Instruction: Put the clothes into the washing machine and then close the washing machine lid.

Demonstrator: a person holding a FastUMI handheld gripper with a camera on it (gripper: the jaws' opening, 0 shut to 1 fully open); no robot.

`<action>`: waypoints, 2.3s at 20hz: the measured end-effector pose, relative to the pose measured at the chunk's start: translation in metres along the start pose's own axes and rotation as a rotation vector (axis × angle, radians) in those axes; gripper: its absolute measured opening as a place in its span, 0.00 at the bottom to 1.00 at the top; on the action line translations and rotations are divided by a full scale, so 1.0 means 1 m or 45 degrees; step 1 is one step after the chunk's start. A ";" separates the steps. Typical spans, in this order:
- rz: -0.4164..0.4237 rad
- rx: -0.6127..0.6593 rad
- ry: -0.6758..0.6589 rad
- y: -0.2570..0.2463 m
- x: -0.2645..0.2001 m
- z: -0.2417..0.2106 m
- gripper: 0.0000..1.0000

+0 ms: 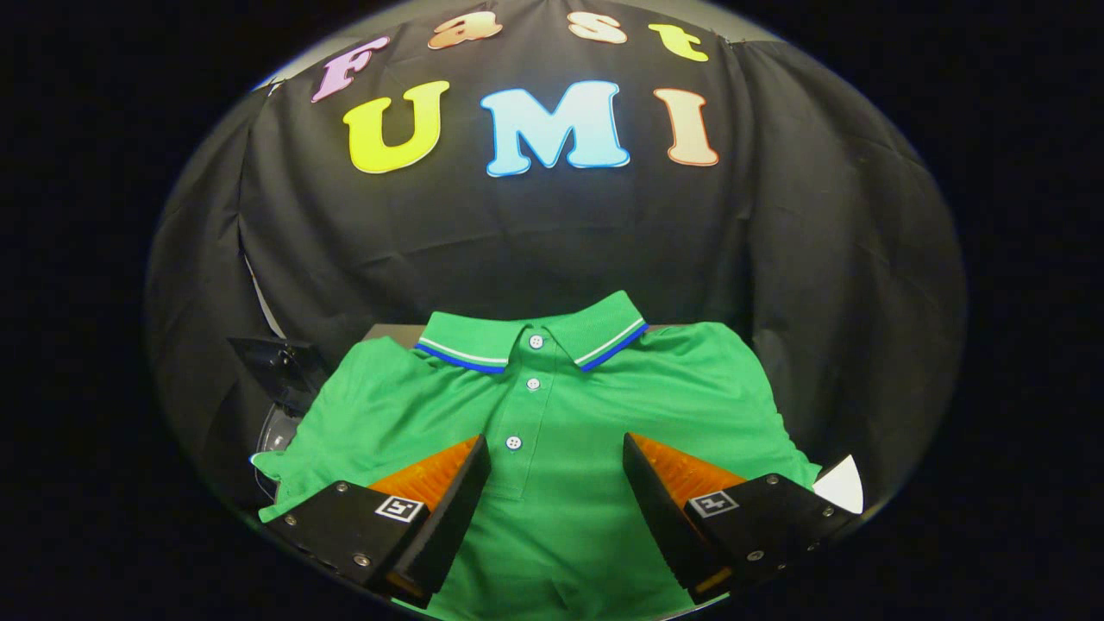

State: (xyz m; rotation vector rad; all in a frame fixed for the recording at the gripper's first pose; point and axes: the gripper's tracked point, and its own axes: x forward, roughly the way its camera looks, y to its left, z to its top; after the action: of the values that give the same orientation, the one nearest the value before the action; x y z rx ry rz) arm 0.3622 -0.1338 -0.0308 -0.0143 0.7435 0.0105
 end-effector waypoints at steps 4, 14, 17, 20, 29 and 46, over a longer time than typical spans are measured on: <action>0.025 -0.016 0.025 0.000 0.000 -0.001 0.95; 0.209 0.153 -0.048 0.015 0.004 0.000 0.13; 0.233 0.235 -0.076 0.013 0.001 0.004 0.01; 0.258 0.321 -0.129 0.013 -0.006 0.008 0.00; 0.417 0.515 -0.404 0.031 -0.055 0.050 0.00; 0.536 0.615 -0.734 0.150 -0.187 0.078 0.00</action>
State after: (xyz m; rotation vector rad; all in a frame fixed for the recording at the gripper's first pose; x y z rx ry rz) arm 0.2754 0.0168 0.1514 0.5848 0.1468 0.2274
